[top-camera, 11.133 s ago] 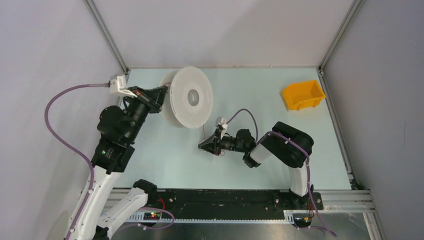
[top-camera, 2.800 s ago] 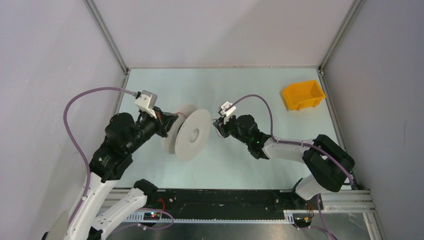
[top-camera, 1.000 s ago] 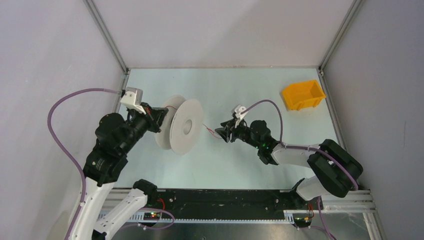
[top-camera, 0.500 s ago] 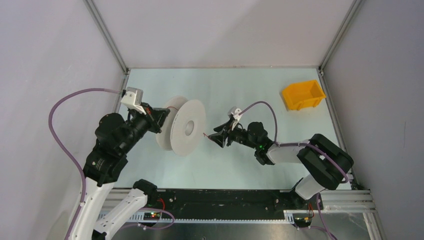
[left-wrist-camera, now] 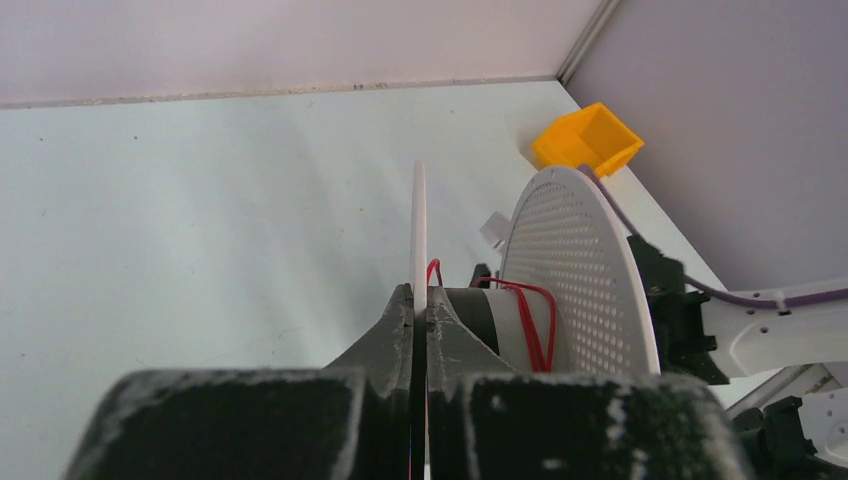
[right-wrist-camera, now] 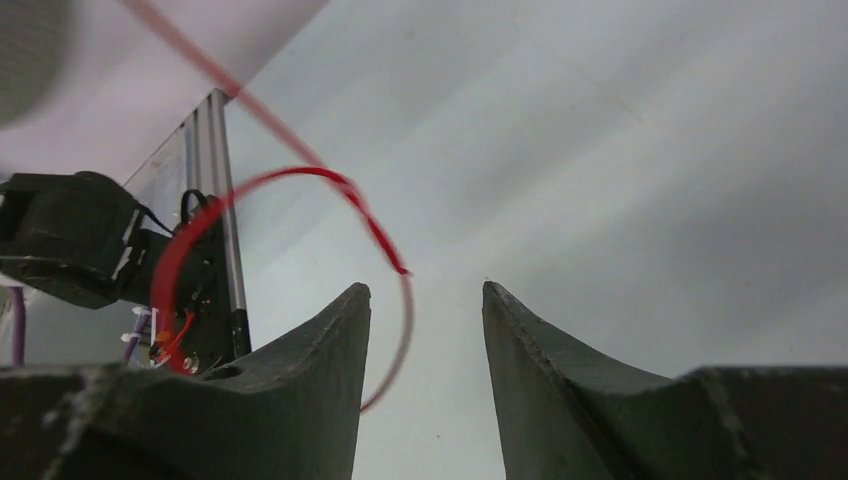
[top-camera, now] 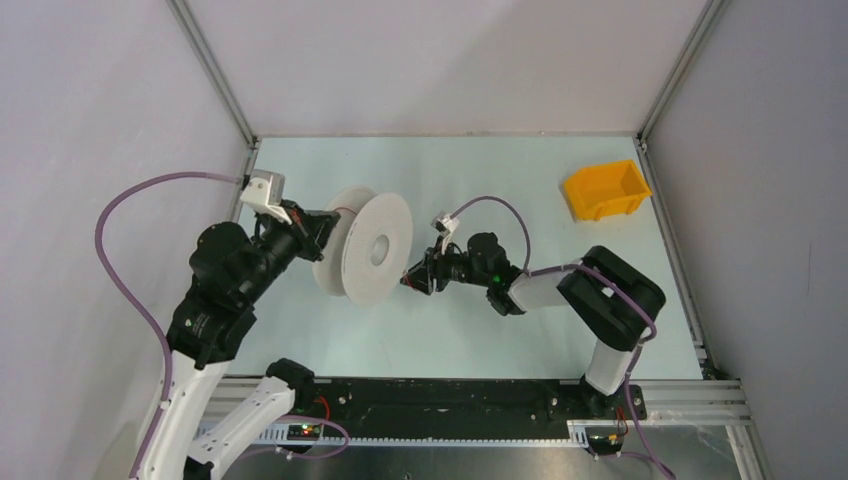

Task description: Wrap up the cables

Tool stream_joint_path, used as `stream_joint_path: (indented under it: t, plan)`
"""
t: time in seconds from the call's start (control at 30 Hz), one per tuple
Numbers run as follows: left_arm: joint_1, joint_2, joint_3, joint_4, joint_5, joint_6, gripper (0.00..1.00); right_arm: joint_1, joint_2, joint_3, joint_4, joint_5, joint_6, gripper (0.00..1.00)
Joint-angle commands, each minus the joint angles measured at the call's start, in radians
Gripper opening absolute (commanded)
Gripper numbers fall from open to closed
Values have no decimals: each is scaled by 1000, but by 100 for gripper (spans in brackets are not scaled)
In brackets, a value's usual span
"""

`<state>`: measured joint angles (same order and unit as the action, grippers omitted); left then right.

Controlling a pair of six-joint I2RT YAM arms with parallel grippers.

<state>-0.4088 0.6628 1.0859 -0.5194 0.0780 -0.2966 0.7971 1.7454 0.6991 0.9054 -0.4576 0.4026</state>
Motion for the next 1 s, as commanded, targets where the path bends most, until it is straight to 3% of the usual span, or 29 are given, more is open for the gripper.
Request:
stream_joint_path:
  t: [0.0,0.3,0.5,0.73,0.97]
  plan:
    - [12,7,101,113,-40,-1,0,-13,75,59,-125,4,82,49]
    - [23,26,192,111,-127,50,0,-44,95,103,-370,164,44,45]
    - [26,28,235,88,-193,100,0,-75,87,103,-449,214,41,44]
    - [27,23,221,86,-129,76,0,-81,54,95,-442,218,9,43]
    - [26,5,177,85,-86,45,0,-80,-28,20,-318,177,-34,9]
